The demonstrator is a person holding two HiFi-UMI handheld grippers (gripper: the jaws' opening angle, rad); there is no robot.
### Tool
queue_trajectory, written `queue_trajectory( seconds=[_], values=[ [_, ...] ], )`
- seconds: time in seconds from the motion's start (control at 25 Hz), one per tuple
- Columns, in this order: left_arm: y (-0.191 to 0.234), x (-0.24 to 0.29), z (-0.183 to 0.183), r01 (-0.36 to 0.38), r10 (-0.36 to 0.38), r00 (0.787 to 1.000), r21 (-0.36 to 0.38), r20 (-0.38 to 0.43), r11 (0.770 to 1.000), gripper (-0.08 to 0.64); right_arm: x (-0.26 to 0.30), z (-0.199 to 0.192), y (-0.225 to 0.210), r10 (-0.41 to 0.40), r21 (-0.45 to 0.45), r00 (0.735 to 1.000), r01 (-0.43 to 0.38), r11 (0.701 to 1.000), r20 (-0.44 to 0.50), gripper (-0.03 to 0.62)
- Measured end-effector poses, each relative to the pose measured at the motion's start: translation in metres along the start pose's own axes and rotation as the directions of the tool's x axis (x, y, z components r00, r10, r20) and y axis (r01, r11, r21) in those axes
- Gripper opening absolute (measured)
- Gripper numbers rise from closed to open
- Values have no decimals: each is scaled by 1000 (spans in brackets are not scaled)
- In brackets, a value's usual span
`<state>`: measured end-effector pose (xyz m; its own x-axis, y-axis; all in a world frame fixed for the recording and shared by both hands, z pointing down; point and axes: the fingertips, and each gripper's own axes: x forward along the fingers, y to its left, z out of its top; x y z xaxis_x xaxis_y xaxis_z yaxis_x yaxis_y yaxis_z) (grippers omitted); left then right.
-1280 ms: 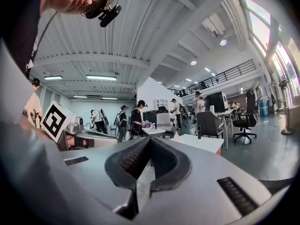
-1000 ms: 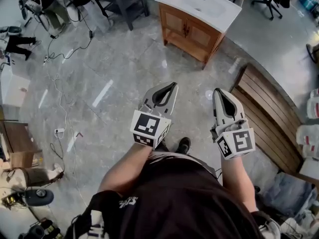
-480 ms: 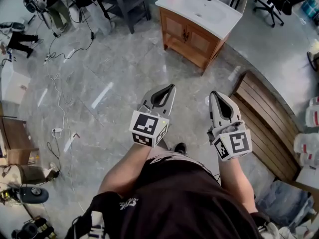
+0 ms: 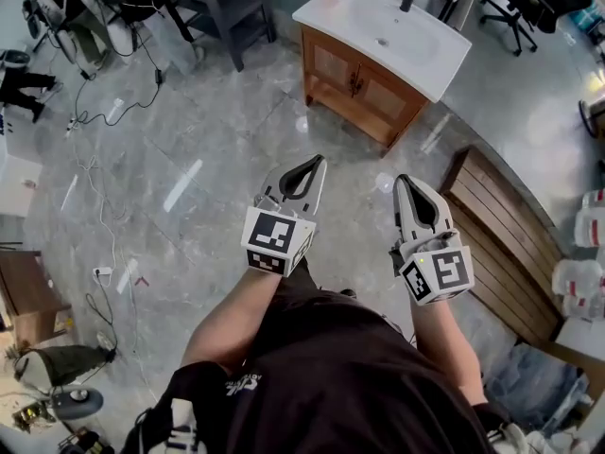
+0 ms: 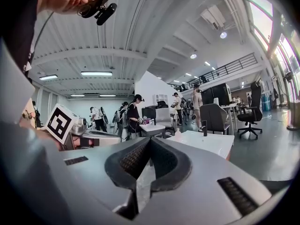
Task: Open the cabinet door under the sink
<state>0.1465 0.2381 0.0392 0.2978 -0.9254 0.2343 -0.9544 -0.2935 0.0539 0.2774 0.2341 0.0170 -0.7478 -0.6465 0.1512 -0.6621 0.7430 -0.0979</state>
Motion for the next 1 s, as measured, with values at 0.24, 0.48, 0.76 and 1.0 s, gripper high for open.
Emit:
queue_trajectory(
  seconds=[0.24, 0.48, 0.76, 1.0],
  values=[
    [98, 49, 17, 61, -61, 998, -4, -14, 998, 14, 108, 11, 8, -37, 20, 999, 38, 999, -23, 14],
    [166, 83, 25, 107, -107, 994, 10, -35, 994, 14, 180, 16, 7, -88, 37, 996, 89, 995, -34, 14],
    [193, 130, 10, 154, -154, 985, -5, -77, 988, 14, 222, -3, -14, -123, 89, 990, 129, 988, -70, 14],
    [193, 188, 4, 197, -196, 973, -1, -120, 980, 14, 249, -14, -67, -160, 128, 984, 169, 977, -76, 14]
  ],
)
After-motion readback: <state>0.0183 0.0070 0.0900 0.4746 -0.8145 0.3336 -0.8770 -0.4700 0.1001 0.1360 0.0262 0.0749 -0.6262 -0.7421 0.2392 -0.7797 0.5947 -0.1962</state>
